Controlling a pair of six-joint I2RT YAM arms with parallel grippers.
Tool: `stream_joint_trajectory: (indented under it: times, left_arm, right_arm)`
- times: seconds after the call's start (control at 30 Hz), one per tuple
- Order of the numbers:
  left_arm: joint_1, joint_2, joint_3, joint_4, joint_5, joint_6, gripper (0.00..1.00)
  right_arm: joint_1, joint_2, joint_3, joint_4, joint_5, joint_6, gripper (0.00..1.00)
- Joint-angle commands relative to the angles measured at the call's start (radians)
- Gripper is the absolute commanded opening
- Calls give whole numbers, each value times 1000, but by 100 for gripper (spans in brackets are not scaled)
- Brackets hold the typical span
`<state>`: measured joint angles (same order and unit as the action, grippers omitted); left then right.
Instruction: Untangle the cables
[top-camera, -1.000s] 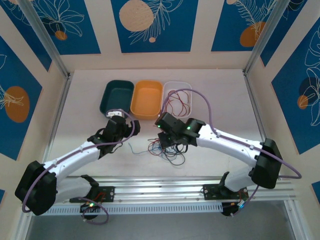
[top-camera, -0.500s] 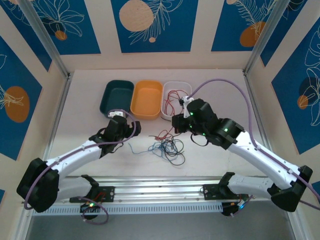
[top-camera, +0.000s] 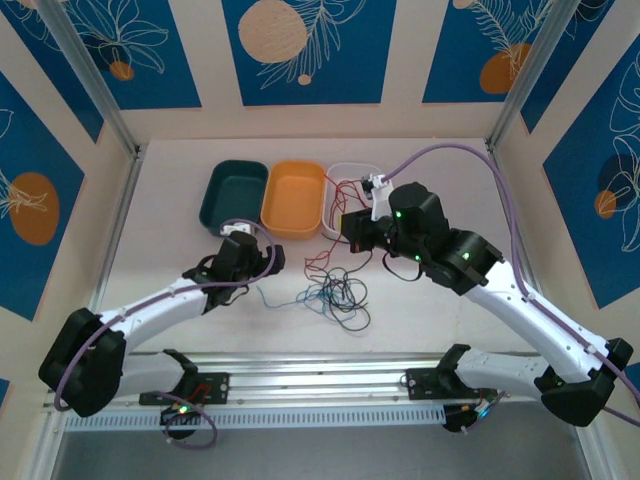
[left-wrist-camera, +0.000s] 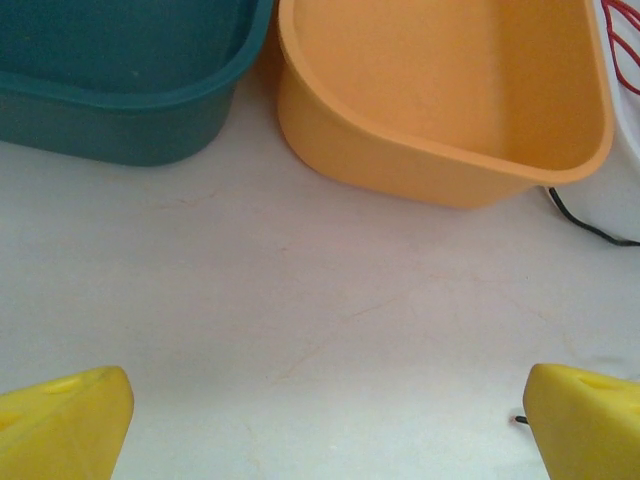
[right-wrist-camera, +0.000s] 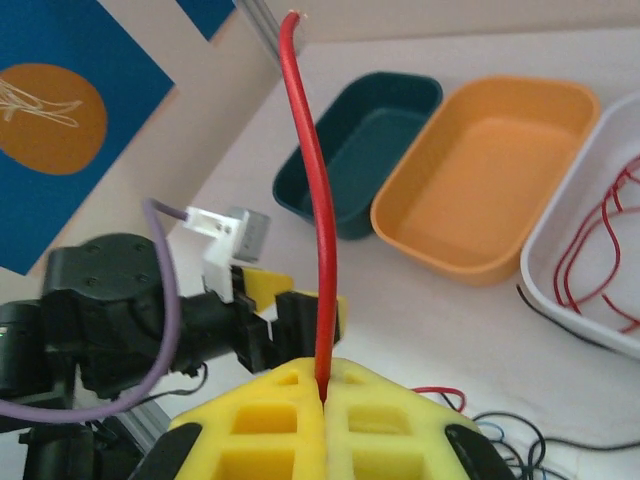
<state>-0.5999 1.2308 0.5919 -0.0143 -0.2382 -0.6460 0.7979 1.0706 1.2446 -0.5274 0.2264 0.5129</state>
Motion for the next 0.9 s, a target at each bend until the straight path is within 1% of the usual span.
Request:
stream_joint_trajectory:
  times: [0.0,0.53,0.7,0.87]
  left_arm:
    - [11,10,29,25,22,8,100]
    - [10,26,31,31,24,7,100]
    - [10,22,32,26,22,10,100]
    - [10,10,32,15,12,20,100]
  right_arm:
    - [-6,10,56,41,-46,-50,0]
    - [-32,110,241,48,-131,-118,0]
    - [-40,131,282,39,-101,-135,0]
    - [-79,160,319,13,-51,-147,0]
